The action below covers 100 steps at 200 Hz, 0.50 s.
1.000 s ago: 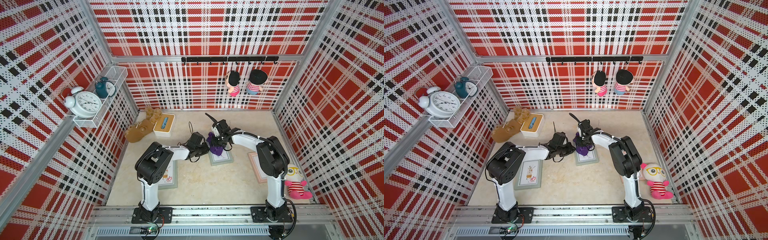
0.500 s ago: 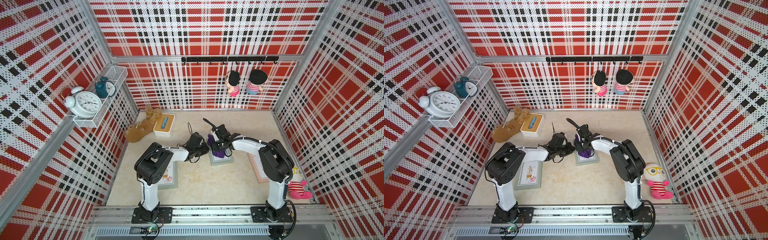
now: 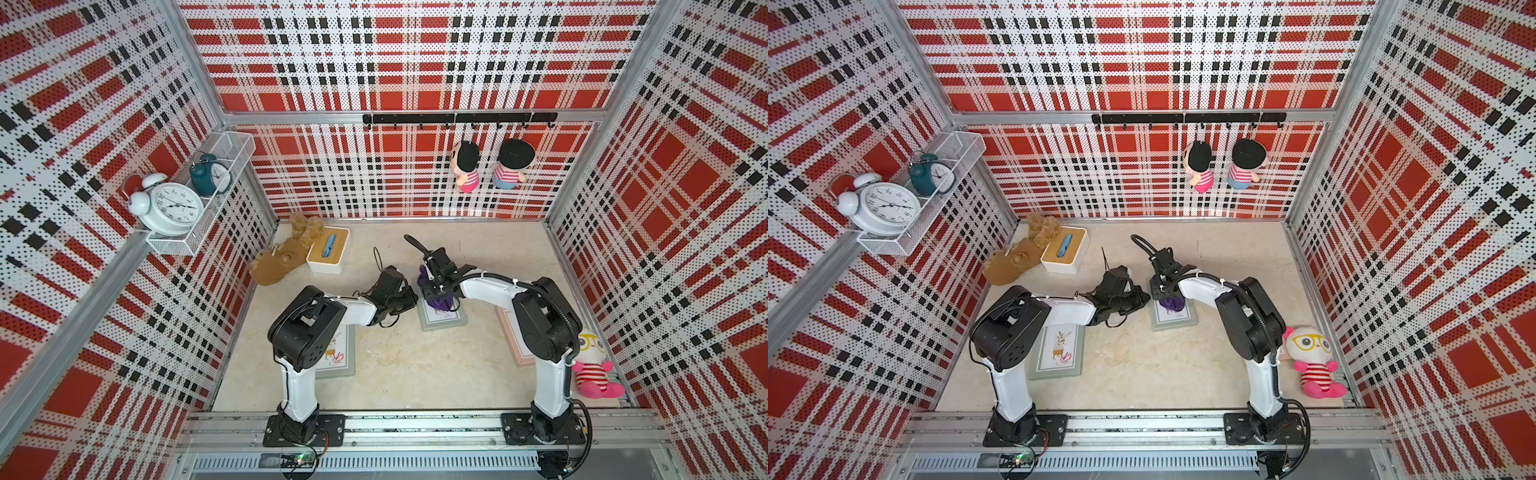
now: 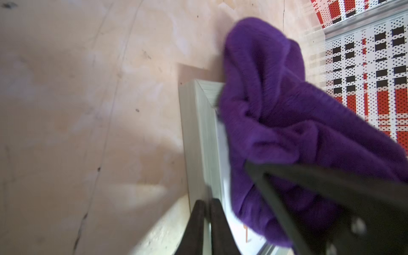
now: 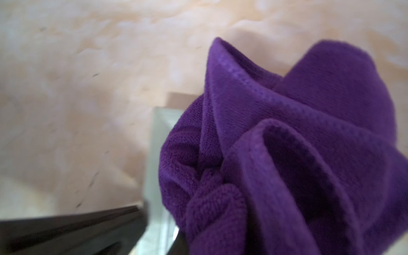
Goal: Wipe the picture frame with a cloth
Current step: Wipe the dirt from the picture frame.
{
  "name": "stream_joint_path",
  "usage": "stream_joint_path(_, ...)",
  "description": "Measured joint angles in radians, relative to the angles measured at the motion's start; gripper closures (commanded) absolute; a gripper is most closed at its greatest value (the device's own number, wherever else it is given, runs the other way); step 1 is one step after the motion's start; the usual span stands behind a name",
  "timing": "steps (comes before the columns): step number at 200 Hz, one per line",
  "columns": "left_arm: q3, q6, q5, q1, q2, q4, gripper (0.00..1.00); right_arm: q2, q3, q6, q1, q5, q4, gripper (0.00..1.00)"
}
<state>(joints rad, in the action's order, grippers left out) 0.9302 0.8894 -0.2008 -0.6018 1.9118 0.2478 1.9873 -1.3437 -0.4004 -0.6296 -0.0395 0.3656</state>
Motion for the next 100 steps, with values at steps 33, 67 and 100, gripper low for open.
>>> stream_joint_path(33,0.000,0.002,0.000,0.000,0.000,0.001,0.89,0.029,-0.047,-0.038,0.010,-0.027,0.035,1.00)
stream_joint_path(67,0.000,0.003,0.000,-0.001,0.000,0.001,0.90,0.036,-0.063,-0.062,0.057,-0.124,0.076,1.00)
stream_joint_path(100,0.000,0.004,0.000,-0.002,0.000,0.002,0.90,0.036,-0.065,-0.037,0.011,-0.108,0.079,1.00)
